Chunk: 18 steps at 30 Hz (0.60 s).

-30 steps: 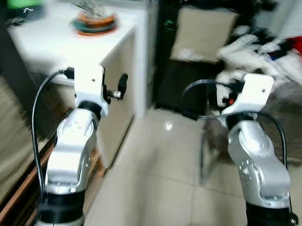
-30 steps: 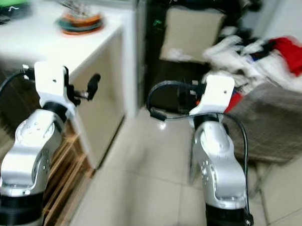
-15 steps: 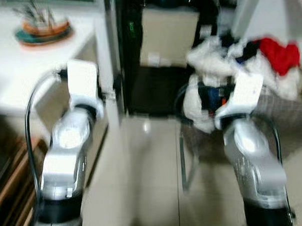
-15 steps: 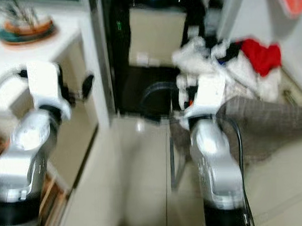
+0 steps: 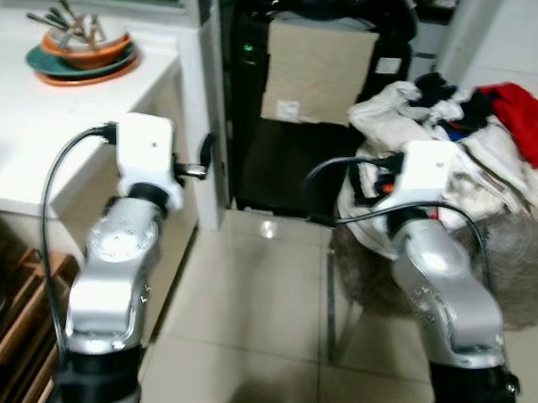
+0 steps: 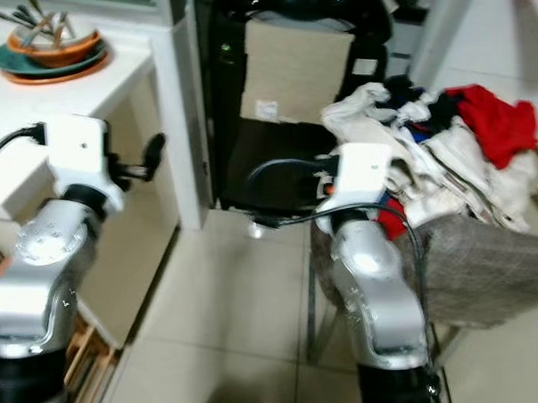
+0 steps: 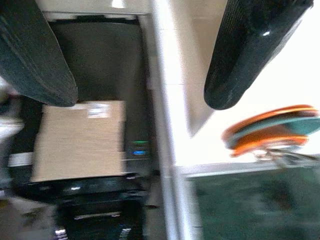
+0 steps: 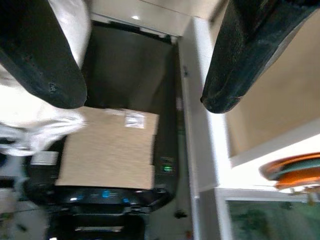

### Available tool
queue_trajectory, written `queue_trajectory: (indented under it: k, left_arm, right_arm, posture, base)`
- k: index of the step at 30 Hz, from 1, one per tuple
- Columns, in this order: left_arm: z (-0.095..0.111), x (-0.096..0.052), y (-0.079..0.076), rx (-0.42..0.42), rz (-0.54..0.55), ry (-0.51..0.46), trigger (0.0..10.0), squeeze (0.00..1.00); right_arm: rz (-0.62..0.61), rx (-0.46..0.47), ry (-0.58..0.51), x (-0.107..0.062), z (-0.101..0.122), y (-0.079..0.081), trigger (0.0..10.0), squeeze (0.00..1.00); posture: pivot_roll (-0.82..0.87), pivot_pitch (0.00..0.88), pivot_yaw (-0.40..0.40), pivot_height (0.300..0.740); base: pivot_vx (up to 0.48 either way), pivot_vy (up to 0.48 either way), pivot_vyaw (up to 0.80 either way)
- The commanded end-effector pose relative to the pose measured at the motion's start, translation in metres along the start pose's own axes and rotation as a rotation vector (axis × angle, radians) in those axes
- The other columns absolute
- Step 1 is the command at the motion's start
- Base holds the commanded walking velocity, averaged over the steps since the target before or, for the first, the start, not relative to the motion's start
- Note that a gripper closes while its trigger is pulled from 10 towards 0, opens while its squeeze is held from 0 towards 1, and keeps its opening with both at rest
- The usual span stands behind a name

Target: Clothes washing

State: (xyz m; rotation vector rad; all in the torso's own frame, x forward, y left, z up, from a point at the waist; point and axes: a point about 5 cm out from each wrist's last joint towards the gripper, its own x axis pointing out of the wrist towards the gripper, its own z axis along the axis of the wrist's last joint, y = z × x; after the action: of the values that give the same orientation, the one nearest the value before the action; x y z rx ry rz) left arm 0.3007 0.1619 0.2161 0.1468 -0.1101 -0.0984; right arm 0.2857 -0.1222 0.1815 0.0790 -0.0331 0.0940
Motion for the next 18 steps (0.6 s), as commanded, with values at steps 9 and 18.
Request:
queue_trajectory:
  k: [9,18]
  left_arm:
    - [0.006,0.012,-0.015,-0.013,-0.066,-0.014,10.0,0.0]
    - [0.004,0.014,-0.027,-0.048,-0.093,-0.011,10.0,0.0]
  right_arm:
    - [-0.1,0.03,-0.022,-0.003,0.005,-0.018,10.0,0.0]
    - [-0.125,0.038,-0.071,-0.006,0.019,-0.026,10.0,0.0]
  posture:
    - [-0.1,0.0,0.004,0.74]
    - [-0.12,0.0,0.0,0.74]
  base:
    - [0.346,0.0,0.0]
    - [0.345,0.0,-0.07]
